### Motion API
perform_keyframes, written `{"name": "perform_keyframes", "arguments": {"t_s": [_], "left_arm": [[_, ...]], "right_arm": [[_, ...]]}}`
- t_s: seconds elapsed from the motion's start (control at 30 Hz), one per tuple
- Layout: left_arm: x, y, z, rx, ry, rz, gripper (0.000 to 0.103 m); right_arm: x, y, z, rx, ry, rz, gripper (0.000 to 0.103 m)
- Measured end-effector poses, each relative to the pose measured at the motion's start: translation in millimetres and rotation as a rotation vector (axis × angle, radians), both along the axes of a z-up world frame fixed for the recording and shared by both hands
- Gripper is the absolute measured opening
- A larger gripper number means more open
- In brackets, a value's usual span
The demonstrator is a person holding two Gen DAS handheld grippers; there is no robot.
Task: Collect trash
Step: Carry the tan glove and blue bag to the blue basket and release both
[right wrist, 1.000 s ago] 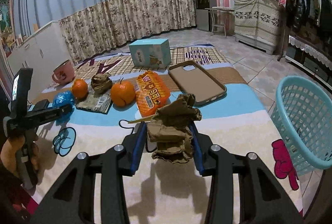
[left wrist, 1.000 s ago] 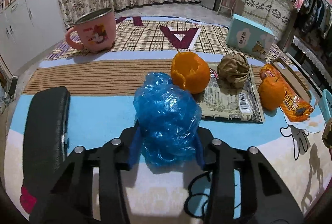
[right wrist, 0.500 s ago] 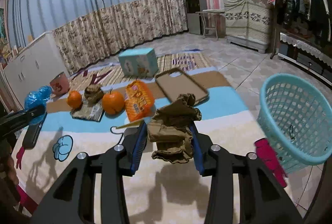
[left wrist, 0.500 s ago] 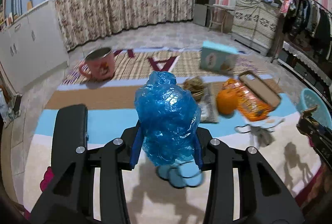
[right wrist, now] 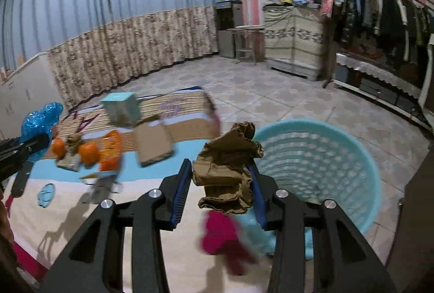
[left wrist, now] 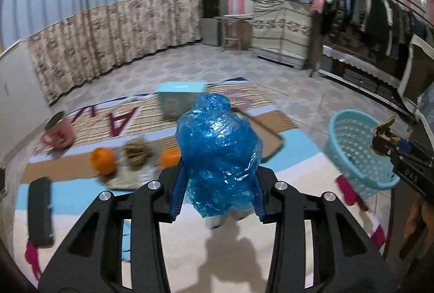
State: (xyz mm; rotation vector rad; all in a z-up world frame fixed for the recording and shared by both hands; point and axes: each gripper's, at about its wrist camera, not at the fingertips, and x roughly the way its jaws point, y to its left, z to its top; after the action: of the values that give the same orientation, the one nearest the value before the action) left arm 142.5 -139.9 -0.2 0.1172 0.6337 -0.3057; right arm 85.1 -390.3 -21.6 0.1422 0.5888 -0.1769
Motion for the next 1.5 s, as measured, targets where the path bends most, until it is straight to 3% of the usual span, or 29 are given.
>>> {"name": "perform_keyframes", "arguments": {"t_s": [0.17, 0.43, 0.83, 1.07, 1.37, 1.5], "left_arm": [[1, -62, -4, 0.028, -0.014, -0.099, 0.039], [1, -146, -21, 0.016, 0.017, -0.234, 0.039], [13, -220, -48, 0.013, 0.08, -0.339, 0.041], [22, -239, -49, 0.011, 0.078, -0.367, 0.043], [21, -243, -35, -0.002, 0.038, -0.36, 0.068], [22, -228, -30, -0.024, 0.031, -0.323, 0.085]], "right_arm": [[-7, -53, -2, -0.003, 0.017, -0.094, 0.041], [-17, -98, -13, -0.015, 0.043, -0.145, 0.041], [-15, -140, -34, 0.015, 0.067, -0.19, 0.041], [-7, -155, -43, 0.041, 0.084, -0.217, 0.041], [-3, -156, -43, 0.038, 0.087, -0.218, 0.041], [-1, -156, -46, 0.028, 0.094, -0.216, 0.041]]}}
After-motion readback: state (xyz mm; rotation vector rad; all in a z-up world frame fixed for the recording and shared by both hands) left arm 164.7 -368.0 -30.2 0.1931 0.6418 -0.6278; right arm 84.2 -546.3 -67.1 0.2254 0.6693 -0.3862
